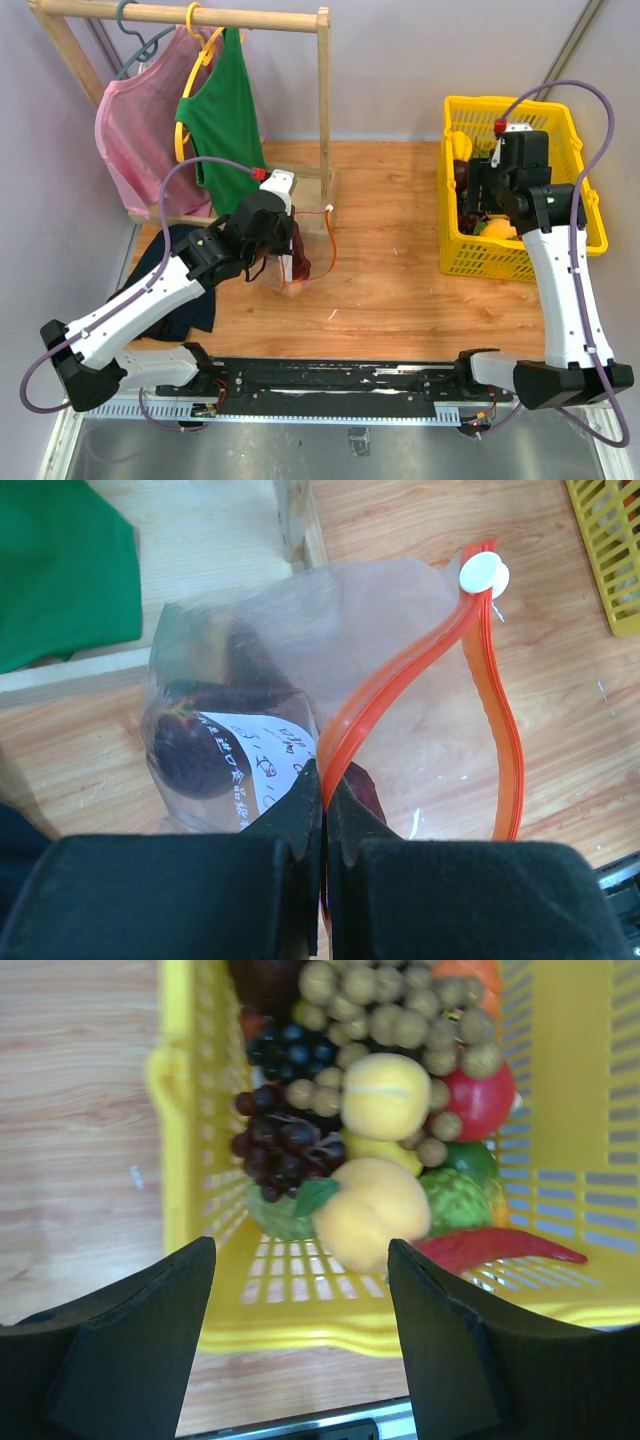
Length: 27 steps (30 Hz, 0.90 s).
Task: Place the food in the zip-top bag and seal the zipper
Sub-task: Pick up the fake fruit from the bin.
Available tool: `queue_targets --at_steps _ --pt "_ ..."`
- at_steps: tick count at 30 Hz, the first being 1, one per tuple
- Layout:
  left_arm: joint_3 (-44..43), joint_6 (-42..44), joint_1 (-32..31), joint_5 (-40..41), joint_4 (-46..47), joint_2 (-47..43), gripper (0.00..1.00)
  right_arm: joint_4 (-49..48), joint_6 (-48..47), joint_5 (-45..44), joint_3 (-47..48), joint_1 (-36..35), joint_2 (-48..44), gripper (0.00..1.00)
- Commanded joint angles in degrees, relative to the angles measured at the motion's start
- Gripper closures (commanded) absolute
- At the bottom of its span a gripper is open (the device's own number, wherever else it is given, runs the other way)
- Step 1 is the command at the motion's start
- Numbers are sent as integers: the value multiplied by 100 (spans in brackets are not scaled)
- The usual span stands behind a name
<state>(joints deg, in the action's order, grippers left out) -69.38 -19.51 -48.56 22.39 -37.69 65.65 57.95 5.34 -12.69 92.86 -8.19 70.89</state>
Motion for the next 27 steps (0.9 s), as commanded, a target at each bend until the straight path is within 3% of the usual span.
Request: queue_targets --at_steps 1,12,21,27 --pt "85 70 72 6 280 -178 100 -625 232 -103 -515 732 -19 28" --pt "94 53 253 -156 314 -143 99 -2088 335 933 -1295 1983 521 13" --pt "130 45 414 -270 337 -40 100 -2520 56 1570 -1416 2221 1302 8" --pt "138 35 499 -363 355 28 99 -2535 -1 1524 -1482 2298 1734 5"
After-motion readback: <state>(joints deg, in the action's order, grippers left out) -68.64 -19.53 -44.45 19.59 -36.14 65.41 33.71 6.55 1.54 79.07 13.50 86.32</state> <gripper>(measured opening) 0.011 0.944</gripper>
